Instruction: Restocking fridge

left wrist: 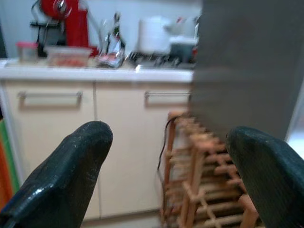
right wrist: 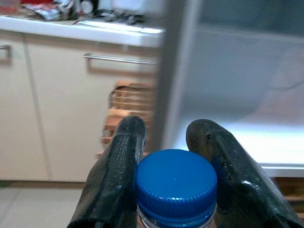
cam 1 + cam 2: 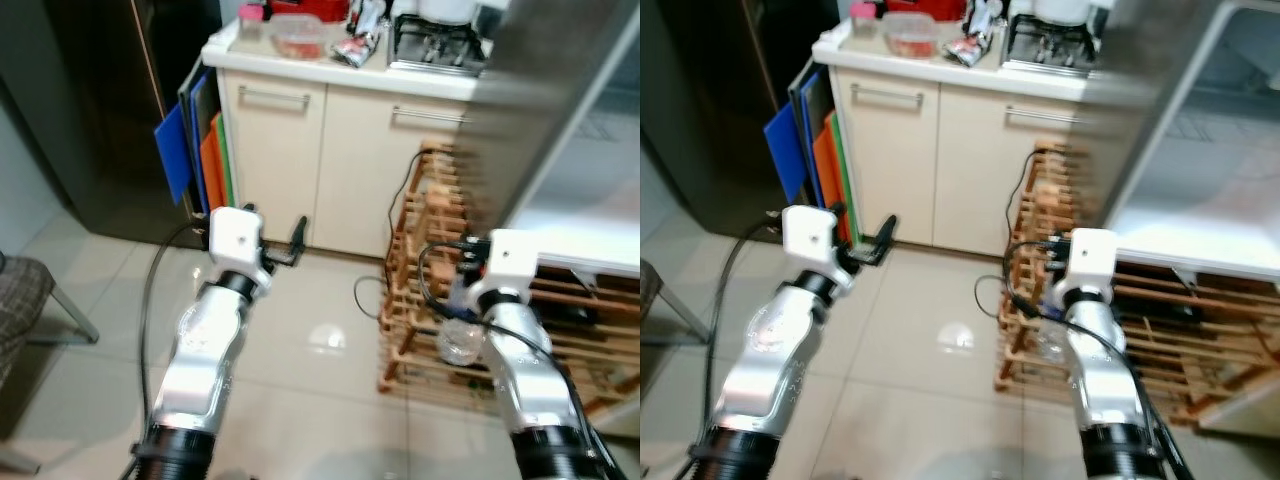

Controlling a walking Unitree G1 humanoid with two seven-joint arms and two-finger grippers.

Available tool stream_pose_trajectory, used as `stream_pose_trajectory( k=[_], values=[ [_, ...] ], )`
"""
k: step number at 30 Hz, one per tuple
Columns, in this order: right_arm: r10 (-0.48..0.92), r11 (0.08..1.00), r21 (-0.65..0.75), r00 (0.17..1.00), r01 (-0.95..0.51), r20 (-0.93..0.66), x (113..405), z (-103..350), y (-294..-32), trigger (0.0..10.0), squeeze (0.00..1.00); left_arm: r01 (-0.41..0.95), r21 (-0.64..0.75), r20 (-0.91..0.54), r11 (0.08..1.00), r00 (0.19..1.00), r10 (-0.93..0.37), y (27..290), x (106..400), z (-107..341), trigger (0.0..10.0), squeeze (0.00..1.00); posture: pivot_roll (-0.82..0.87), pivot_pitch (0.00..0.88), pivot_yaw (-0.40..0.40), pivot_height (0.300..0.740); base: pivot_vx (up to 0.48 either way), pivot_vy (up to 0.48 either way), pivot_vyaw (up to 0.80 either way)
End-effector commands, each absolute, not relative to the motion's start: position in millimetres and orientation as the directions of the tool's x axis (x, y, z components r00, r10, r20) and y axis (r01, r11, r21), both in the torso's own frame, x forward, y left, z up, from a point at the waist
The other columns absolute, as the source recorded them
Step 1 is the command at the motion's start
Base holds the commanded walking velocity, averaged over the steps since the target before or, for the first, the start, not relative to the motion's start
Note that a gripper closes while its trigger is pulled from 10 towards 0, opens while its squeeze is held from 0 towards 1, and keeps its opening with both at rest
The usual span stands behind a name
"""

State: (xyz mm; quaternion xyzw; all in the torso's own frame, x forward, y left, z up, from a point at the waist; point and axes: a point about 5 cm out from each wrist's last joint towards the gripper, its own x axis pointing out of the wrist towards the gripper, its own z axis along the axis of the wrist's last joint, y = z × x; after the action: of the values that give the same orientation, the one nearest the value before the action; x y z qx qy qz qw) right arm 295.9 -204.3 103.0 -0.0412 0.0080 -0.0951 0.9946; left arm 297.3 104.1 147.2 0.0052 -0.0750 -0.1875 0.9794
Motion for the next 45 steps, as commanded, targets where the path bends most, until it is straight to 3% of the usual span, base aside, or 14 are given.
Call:
stream_pose_trajectory(
  k=[1,15,21,33,45],
  values=[
    [-0.173,0.98,-0.092,0.985,0.174,0.014,296.8,105.2,-198.4,0.0,0.0,0.356,0.048,0.134,0.933,0.924,-0.359,110.9,299.8,145.0,10.0,0.0,-0.01,0.0,-0.023,0.74,0.0,-0.469,0.0],
    [-0.2,0.973,-0.109,0.979,0.202,0.025,291.5,100.0,-204.8,0.0,0.0,0.359,0.075,0.13,0.93,0.922,-0.366,116.0,307.1,145.9,10.0,0.0,-0.01,0.0,-0.013,0.74,0.067,-0.429,0.0],
    [-0.23,0.971,-0.075,0.973,0.229,-0.003,280.3,87.8,-215.5,0.0,0.0,0.383,0.024,0.127,0.923,0.915,-0.383,108.8,308.0,143.9,10.0,0.0,-0.03,0.0,-0.007,0.74,0.0,0.0,-0.22],
    [-0.23,0.971,-0.066,0.973,0.229,-0.004,280.2,85.3,-216.4,0.0,0.0,0.428,0.05,0.134,0.902,0.892,-0.431,102.1,307.7,145.6,10.0,0.0,-0.02,0.0,-0.009,0.74,0.0,0.448,-0.67],
    [-0.281,0.954,-0.109,0.96,0.278,-0.006,266.0,77.0,-226.9,0.0,0.0,0.427,0.084,0.124,0.901,0.892,-0.434,104.3,309.8,145.9,10.0,0.0,-0.02,0.0,0.001,0.74,0.078,0.112,-0.47]
  ],
)
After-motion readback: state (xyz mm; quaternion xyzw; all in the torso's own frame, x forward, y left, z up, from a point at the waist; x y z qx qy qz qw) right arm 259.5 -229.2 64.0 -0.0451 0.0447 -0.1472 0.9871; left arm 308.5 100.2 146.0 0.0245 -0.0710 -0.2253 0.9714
